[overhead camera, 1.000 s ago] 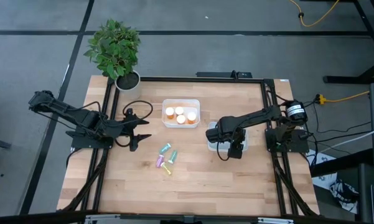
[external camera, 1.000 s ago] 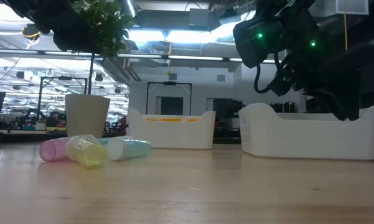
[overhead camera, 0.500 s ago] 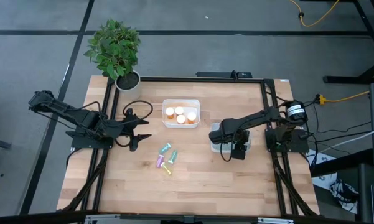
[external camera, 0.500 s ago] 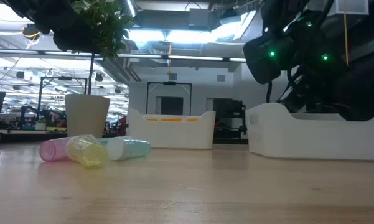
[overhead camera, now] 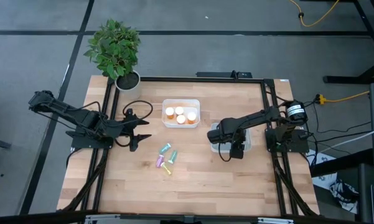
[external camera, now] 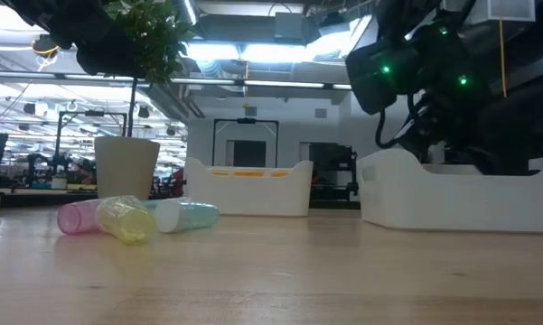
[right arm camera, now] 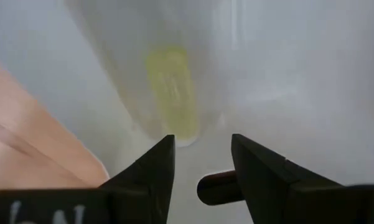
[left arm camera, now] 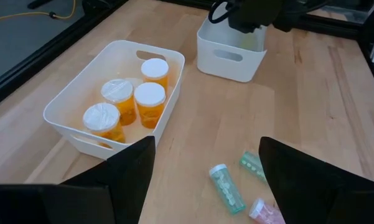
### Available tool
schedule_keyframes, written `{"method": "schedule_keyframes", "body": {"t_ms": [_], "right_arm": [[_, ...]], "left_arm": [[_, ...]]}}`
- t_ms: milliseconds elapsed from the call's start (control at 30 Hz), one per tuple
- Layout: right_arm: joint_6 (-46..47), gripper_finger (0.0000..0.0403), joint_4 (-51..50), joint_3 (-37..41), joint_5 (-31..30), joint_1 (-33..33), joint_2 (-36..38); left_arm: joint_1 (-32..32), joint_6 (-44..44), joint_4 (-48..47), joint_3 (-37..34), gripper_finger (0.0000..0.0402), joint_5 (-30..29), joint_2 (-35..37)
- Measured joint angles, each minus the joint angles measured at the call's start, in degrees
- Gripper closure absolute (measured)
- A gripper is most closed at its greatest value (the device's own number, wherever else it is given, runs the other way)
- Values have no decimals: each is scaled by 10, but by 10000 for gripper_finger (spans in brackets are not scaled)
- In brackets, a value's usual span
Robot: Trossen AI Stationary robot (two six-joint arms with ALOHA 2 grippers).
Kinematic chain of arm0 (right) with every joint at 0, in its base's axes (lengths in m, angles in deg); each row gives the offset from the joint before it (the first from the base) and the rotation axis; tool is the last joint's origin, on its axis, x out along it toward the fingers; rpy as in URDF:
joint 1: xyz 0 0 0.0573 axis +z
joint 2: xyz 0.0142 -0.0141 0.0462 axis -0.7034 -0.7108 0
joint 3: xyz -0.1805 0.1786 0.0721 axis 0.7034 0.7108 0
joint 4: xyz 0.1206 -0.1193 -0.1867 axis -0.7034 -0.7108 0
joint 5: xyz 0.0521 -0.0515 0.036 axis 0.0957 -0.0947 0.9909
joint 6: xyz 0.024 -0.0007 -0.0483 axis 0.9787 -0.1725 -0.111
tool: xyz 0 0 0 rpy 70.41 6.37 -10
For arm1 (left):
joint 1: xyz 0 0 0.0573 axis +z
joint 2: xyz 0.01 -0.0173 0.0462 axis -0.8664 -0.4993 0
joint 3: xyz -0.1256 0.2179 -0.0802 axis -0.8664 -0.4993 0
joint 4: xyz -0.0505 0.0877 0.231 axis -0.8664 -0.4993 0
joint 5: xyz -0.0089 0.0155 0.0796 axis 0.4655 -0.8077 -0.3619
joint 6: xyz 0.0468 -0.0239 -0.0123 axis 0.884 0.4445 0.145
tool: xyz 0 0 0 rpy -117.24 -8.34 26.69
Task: Pick and place medicine bottles into bin by pill shape (circle, oval)
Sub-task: Put the small yellow pill bottle into the bottom white bin
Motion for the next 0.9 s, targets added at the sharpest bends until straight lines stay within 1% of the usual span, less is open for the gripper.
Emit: {"method": "schedule_keyframes", "body": {"t_ms": [133,433,533,633,700,833,900], "right_arm": [[-15,241,2,-9,0,0,0],[-15,241,16,-9,6,0,0],[-19,241,26,-6,32,0,1],[-43,241,45,17,57,0,1],[-48,241,52,39,62,0,1],[-44,241,81,67,32,0,1],[-52,241,106,80,33,-2,1]], "left_arm": [[0,0,0,0,121,0,0],[0,0,0,0,121,1,0],[0,0,0,0,121,1,0],[0,0,0,0,121,1,0],[0,0,1,0,121,1,0],[0,0,5,0,121,-4,0],[0,0,5,0,121,-8,0]]}}
